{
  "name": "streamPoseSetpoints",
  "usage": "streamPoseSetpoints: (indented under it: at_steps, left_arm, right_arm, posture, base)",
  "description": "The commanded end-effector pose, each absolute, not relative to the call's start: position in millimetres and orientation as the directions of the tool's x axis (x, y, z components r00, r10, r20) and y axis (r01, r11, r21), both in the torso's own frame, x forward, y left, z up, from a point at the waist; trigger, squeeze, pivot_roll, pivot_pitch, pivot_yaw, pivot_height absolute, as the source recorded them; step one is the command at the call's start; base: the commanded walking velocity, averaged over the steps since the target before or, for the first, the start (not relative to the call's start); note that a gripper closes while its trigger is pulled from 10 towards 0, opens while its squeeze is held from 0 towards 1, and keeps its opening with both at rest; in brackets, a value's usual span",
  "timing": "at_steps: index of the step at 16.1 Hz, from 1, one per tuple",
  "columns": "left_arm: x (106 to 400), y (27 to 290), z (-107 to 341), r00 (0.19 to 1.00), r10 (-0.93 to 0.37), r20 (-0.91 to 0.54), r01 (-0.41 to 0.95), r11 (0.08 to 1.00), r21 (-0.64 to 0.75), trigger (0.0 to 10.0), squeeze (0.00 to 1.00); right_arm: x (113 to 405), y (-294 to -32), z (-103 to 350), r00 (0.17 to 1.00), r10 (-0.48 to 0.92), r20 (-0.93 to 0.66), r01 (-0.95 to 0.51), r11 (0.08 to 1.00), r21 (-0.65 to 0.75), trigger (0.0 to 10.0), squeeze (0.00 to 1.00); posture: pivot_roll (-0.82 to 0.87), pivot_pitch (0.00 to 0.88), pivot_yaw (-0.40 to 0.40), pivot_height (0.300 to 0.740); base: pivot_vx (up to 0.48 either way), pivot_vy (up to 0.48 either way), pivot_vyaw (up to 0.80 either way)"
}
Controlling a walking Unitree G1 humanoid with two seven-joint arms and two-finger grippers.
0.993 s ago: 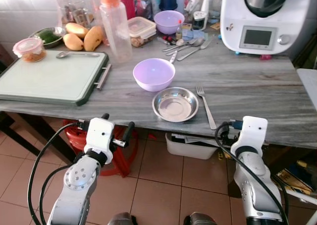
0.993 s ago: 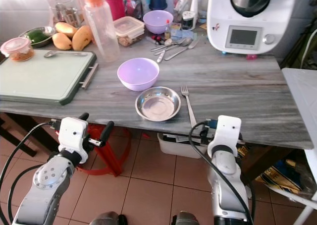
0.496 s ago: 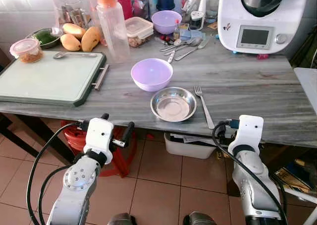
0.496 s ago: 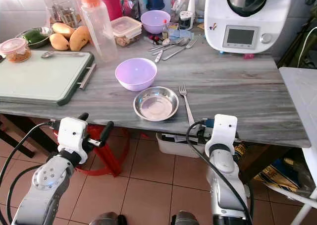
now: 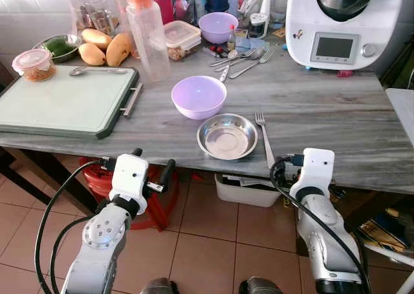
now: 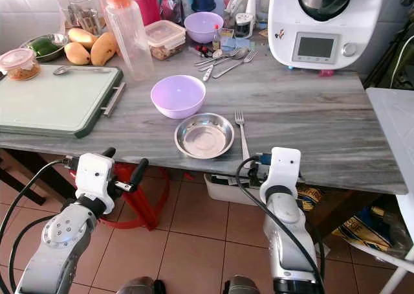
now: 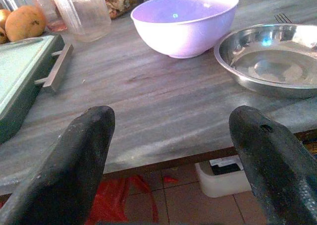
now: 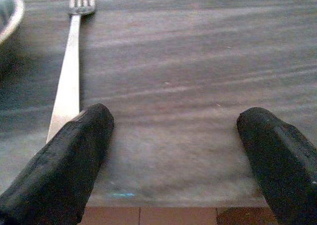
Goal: Setting the table
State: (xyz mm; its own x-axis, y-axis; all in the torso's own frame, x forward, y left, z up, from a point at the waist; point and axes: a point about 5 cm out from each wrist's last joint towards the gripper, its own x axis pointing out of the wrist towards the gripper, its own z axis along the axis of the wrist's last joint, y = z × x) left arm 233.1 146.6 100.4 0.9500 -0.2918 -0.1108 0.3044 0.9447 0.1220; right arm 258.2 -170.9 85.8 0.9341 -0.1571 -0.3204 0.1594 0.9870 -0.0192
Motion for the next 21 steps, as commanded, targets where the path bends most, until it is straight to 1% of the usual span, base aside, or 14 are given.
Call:
streamPoseSetpoints:
  at_steps: [1, 5, 9, 12, 16, 19, 21]
  left_arm:
    - [233.3, 147.5, 101.6, 0.950, -0.293, -0.112, 0.306, 0.942, 0.135, 10.0, 0.00]
    - [233.4, 147.0, 101.8, 0.950, -0.292, -0.108, 0.305, 0.943, 0.133, 10.0, 0.00]
    - [233.5, 147.5, 102.1, 0.951, -0.291, -0.107, 0.304, 0.944, 0.133, 10.0, 0.00]
    - [234.6, 147.4, 101.9, 0.950, -0.293, -0.106, 0.306, 0.943, 0.131, 10.0, 0.00]
    - [237.0, 145.2, 101.3, 0.948, -0.302, -0.101, 0.314, 0.941, 0.126, 10.0, 0.00]
    - [239.1, 143.6, 100.4, 0.949, -0.302, -0.096, 0.312, 0.942, 0.121, 10.0, 0.00]
    - [240.4, 143.4, 99.0, 0.951, -0.295, -0.093, 0.305, 0.945, 0.119, 10.0, 0.00]
  right_arm:
    - [258.2, -162.5, 79.3, 0.926, -0.117, -0.360, 0.126, 0.992, 0.001, 10.0, 0.00]
    - [258.1, -163.0, 79.6, 0.926, -0.114, -0.359, 0.123, 0.992, 0.002, 10.0, 0.00]
    - [252.4, -169.2, 84.5, 0.929, -0.143, -0.341, 0.146, 0.989, -0.017, 10.0, 0.00]
    - [237.3, -180.8, 84.4, 0.916, -0.209, -0.344, 0.203, 0.978, -0.051, 10.0, 0.00]
    - [220.8, -196.5, 87.9, 0.912, -0.274, -0.306, 0.251, 0.961, -0.112, 10.0, 0.00]
    - [215.6, -194.1, 88.3, 0.917, -0.276, -0.287, 0.249, 0.960, -0.127, 10.0, 0.00]
    - [217.8, -188.6, 95.1, 0.945, -0.240, -0.221, 0.214, 0.968, -0.134, 10.0, 0.00]
  posture:
    - [0.04, 0.050, 0.063, 0.740]
    - [0.04, 0.047, 0.060, 0.740]
    - [0.04, 0.045, 0.059, 0.740]
    - [0.03, 0.044, 0.060, 0.740]
    - [0.01, 0.035, 0.063, 0.740]
    - [0.00, 0.013, 0.059, 0.740]
    - [0.00, 0.000, 0.056, 0.740]
  base:
    - [0.000, 0.000, 0.00]
    - [0.000, 0.000, 0.00]
    - [0.000, 0.000, 0.00]
    - [0.000, 0.000, 0.00]
    - [0.000, 0.000, 0.00]
    - [0.000, 0.000, 0.00]
    - [0.000, 0.000, 0.00]
